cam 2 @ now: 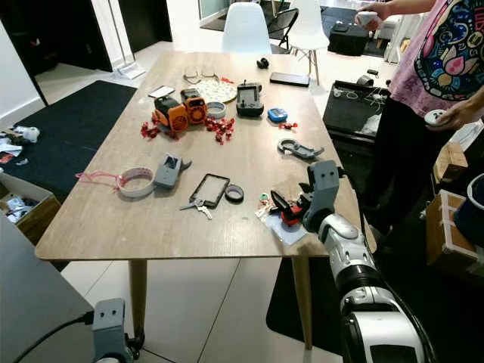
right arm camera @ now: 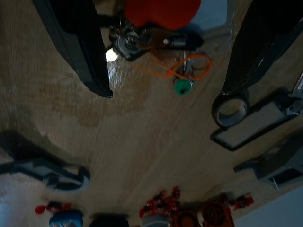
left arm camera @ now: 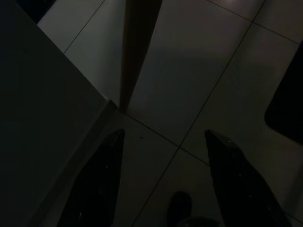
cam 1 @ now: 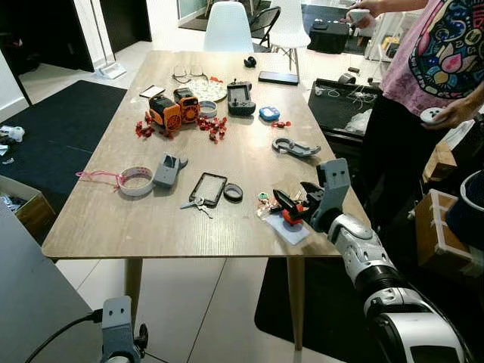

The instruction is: Hang keys on a hook

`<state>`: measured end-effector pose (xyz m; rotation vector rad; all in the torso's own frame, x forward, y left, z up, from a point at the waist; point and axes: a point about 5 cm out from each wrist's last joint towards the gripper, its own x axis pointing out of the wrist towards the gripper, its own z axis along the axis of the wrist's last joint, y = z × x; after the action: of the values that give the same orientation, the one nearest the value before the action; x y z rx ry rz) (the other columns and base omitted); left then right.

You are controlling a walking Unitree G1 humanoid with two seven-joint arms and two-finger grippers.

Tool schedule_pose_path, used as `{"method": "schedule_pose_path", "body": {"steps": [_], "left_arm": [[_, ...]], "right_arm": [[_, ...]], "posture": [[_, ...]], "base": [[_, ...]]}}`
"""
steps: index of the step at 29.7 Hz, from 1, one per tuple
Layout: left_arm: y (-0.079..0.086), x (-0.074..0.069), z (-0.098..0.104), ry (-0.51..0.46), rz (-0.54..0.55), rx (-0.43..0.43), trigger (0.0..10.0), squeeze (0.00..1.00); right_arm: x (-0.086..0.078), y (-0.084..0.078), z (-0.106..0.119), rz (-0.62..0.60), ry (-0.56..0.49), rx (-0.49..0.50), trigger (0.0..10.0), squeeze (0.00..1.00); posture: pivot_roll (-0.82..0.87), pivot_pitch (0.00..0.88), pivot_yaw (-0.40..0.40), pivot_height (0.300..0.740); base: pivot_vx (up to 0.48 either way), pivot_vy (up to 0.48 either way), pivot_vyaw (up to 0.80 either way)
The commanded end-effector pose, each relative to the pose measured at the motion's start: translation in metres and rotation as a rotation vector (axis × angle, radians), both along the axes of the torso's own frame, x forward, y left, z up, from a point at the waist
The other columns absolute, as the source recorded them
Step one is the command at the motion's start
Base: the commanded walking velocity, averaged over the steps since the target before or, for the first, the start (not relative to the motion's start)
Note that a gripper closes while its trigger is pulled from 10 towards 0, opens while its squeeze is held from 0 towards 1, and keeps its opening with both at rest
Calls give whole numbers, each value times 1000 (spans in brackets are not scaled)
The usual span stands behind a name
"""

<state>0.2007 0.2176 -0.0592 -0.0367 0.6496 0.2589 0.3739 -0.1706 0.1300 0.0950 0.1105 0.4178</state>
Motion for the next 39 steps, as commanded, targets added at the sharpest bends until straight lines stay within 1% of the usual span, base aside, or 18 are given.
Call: {"method": "schedule_pose_path", "body": {"steps": [1,2,3,4,6,7,8,11,13,19,24,34,36,39], "left_arm": [[1,-4,-2,13,4,0,10000,0],[1,-4,-2,14,5,-1,10000,0],[1,-4,-2,14,6,-1,10000,0],[1,-4,-2,14,7,-1,10000,0],[1,-4,-2,15,7,-1,10000,0],[1,-4,-2,15,9,-2,10000,0],[1,-4,-2,15,9,-2,10000,0],[1,-3,-2,16,7,-3,10000,0],[1,-3,-2,16,6,-3,10000,0],[2,-4,-2,19,6,-1,10000,0],[2,-5,-2,18,6,3,10000,0],[2,-3,-2,18,1,9,10000,0],[3,-4,-2,21,0,10,10000,0],[3,-4,-2,24,3,9,10000,0]], "right_arm": [[-2,-6,-4,-33,33,23,10000,925],[-1,-8,-4,-50,38,19,10000,1000],[-1,-11,-4,-69,37,3,10000,1000],[-1,-13,-4,-92,39,-16,10000,863],[0,-15,-4,-108,41,-28,10000,863],[0,-20,-6,-149,57,-43,10000,0],[0,-20,-6,-149,57,-43,10000,0],[-2,-31,-14,-234,108,-67,10000,0],[-3,-33,-15,-247,120,-71,10000,0],[-5,-37,-21,-274,158,-101,10000,0],[-4,-36,-21,-282,156,-113,10000,0],[-2,-24,-19,-268,140,-100,10000,0],[0,-15,-15,-230,117,-87,10000,0],[0,-6,-15,-176,111,-109,10000,0]], "posture": [[41,58,-23,740],[39,62,-22,740],[39,62,-22,740],[36,66,-21,740],[35,67,-21,740],[36,74,-19,740],[36,74,-19,740],[37,79,-17,740],[38,80,-17,740],[38,83,-14,740],[40,85,-12,740],[41,89,-11,740],[41,90,-9,740],[41,92,-10,740]], "base": [[0,0,0],[0,0,0],[0,0,0],[0,0,0],[0,0,0],[0,0,0],[0,0,0],[0,0,0],[0,0,0],[0,0,0],[0,0,0],[0,0,0],[0,0,0],[0,0,0]]}}
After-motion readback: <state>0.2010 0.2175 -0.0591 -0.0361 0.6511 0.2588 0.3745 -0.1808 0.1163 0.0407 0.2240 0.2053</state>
